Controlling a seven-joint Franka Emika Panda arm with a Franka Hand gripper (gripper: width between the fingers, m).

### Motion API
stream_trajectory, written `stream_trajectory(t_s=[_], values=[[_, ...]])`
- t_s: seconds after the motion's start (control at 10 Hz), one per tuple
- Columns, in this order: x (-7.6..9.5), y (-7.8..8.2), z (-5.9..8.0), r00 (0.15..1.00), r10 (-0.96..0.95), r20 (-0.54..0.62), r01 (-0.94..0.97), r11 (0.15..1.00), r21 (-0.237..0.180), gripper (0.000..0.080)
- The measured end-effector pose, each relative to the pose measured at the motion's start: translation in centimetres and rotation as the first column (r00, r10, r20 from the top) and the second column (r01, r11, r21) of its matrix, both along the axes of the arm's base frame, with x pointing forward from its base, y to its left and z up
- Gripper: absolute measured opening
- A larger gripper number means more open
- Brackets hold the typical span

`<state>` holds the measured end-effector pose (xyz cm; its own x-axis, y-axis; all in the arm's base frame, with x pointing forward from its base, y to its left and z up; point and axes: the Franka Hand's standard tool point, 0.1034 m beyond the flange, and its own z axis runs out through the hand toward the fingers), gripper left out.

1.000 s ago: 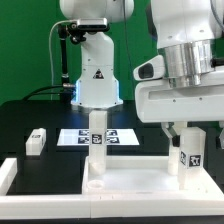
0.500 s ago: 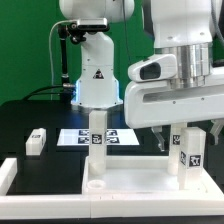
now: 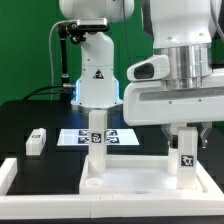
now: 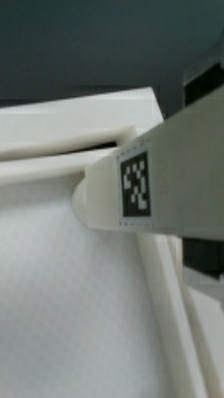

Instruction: Assemble desk

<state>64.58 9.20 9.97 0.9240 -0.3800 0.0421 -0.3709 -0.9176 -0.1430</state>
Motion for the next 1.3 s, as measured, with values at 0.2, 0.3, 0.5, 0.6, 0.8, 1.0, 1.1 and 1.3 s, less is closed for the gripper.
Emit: stream_trajectory(t_s=[0.2,0.3,0.5,0.6,0.8,1.0,1.1,1.3], values=[[0.0,0.3,0.0,0.972,-0.233,-0.028,0.234,0.972,0.014,0.0291],[0.3,0.1,0.0,0.931,-0.36,-0.06,0.361,0.932,0.017,0.0291],[1.1,-0.1,0.2,0.783,-0.592,-0.194,0.597,0.802,-0.038,0.0291],[1.2,0.2,0.1,0.668,-0.711,-0.218,0.717,0.694,-0.066,0.0292],[1.2,0.5,0.0,0.336,-0.911,-0.241,0.922,0.37,-0.112,0.0292],[1.4,1.5,-0.1,0.12,-0.967,-0.226,0.98,0.152,-0.13,0.0292],[1.5,1.5,-0.1,0.062,-0.973,-0.222,0.987,0.093,-0.132,0.0292],[1.4,1.2,-0.1,0.01,-0.976,-0.218,0.991,0.039,-0.129,0.0292]])
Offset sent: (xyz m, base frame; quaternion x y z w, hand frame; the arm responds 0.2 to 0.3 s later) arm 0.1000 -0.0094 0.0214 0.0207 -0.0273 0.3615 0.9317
